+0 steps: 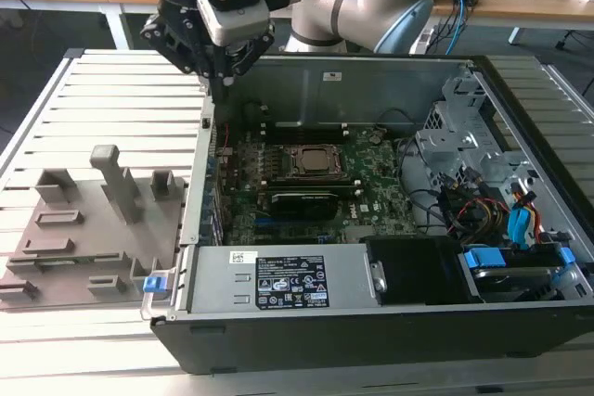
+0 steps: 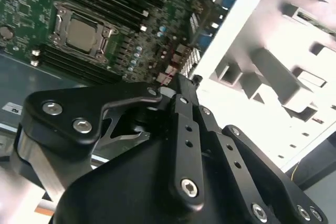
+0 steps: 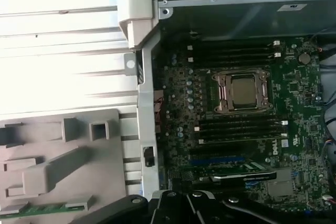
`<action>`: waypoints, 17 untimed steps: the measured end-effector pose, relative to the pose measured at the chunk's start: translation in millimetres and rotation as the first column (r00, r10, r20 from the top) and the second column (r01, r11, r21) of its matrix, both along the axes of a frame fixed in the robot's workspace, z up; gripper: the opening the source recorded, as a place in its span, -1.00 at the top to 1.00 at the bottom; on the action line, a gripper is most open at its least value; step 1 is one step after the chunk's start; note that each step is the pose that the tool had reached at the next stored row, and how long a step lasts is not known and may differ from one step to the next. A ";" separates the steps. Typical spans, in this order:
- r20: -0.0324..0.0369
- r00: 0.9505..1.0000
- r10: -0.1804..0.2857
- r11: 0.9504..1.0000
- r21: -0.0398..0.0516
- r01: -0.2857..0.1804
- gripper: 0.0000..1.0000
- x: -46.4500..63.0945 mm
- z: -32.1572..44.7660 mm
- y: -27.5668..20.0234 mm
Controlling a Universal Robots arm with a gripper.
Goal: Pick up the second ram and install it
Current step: 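Reach for the second ram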
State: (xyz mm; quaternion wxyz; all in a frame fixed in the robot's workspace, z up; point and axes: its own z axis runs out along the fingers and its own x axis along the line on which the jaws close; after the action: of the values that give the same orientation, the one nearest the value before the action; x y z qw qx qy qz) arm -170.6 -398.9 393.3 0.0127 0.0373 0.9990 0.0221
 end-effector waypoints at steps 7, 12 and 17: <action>0.000 1.000 0.000 1.000 0.000 0.000 0.79 -44.1 -0.2 0.0; 0.000 1.000 0.000 1.000 0.000 0.000 0.79 -56.3 -0.2 0.0; 0.000 1.000 0.000 1.000 0.000 0.000 0.79 -79.3 -0.2 0.0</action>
State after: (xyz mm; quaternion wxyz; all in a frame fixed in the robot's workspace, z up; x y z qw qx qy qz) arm -249.8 -398.9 393.1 0.0128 0.0373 0.9990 0.0221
